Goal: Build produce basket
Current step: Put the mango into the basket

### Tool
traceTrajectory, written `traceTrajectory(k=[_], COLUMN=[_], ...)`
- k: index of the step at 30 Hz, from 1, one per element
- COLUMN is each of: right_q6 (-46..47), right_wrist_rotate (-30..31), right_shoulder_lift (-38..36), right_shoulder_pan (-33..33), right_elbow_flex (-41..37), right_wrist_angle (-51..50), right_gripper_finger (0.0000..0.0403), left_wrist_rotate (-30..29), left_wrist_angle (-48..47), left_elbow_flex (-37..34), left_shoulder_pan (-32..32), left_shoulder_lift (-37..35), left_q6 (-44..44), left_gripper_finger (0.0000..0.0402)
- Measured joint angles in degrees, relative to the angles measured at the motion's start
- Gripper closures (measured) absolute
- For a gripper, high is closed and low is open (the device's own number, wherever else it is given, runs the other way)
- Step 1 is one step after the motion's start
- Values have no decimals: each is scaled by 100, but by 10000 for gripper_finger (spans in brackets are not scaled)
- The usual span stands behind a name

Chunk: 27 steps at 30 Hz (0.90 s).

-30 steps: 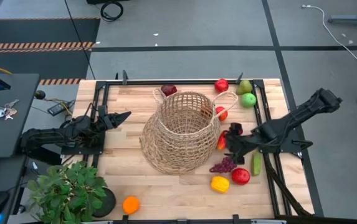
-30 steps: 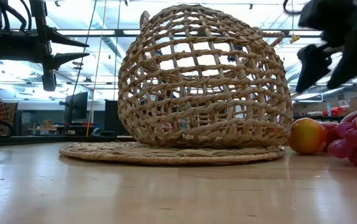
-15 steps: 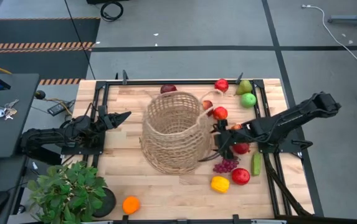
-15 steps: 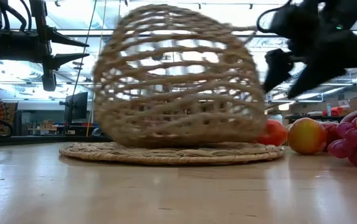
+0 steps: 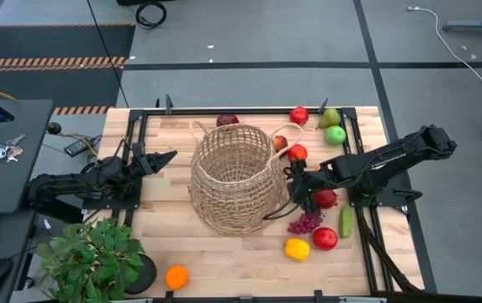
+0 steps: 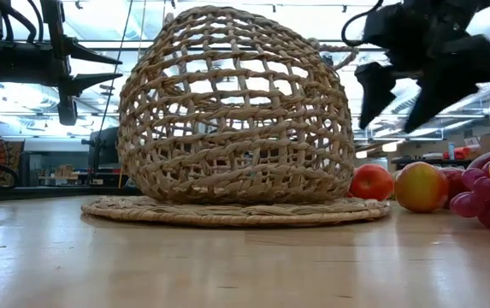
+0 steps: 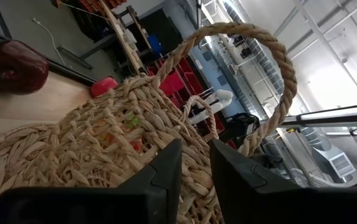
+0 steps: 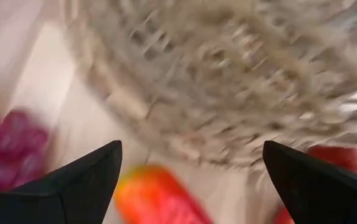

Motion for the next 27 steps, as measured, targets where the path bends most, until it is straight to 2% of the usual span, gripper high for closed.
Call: traceTrajectory(k=[2, 5, 12, 22, 27], right_q6=[-189, -656, -1339, -1749, -1918], right_wrist_rotate=[-289, -357, -605, -739, -592], right_shoulder_lift=[0, 7, 99, 935, 1362], right_shoulder_pan=[-37, -77, -378, -531, -531], right_elbow_flex=[2, 2, -62, -249, -249], right_wrist_angle=[-331, -685, -823, -758, -717], right_gripper_finger=[9, 9, 9, 12, 37], left_wrist_rotate=[2, 2, 0, 0, 2], left_wrist_angle=[0, 0, 0, 0, 0], left_elbow_flex=[1, 1, 2, 0, 1], left_shoulder_pan=[0, 0, -1, 1, 2], left_shoulder_lift=[0, 0, 0, 0, 0], left_q6=[0, 2, 2, 2, 2], left_gripper_finger=[315, 318, 315, 317, 318])
